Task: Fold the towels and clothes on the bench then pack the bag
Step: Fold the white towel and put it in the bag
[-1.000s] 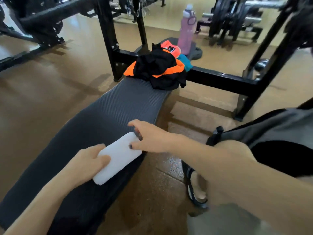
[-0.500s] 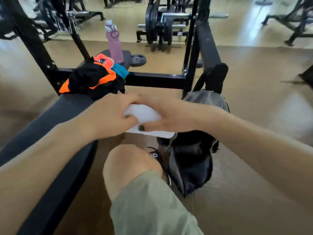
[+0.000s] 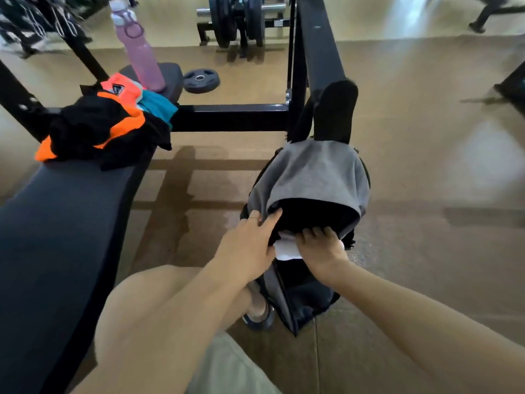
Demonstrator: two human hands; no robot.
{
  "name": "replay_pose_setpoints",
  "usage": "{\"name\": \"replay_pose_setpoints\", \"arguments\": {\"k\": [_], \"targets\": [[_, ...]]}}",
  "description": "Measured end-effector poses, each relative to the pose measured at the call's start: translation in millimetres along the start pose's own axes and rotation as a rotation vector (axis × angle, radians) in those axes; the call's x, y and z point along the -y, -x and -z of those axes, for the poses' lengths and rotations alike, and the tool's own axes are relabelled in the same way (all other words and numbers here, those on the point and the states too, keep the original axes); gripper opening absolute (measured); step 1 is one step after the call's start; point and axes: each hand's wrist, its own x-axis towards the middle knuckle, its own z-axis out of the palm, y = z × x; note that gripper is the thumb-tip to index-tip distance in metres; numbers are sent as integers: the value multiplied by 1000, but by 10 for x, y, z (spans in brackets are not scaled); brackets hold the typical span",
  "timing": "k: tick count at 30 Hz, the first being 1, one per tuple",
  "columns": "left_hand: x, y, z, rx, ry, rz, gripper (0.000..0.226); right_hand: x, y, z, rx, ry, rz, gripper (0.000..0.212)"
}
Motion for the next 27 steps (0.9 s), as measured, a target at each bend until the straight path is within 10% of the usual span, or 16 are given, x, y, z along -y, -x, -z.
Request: {"name": "replay_pose_setpoints", "arguments": {"k": [13,19,27], "targets": [[228,-325,158,8,168,-11,62,213,-582,-551,238,-28,-131,45],[462,-27,500,85,251,-47,54,600,-67,249,273,-80,158,48],[1650,547,1137,-157,264,276,51,1233,-414,1744,-138,-406,319,21]]}}
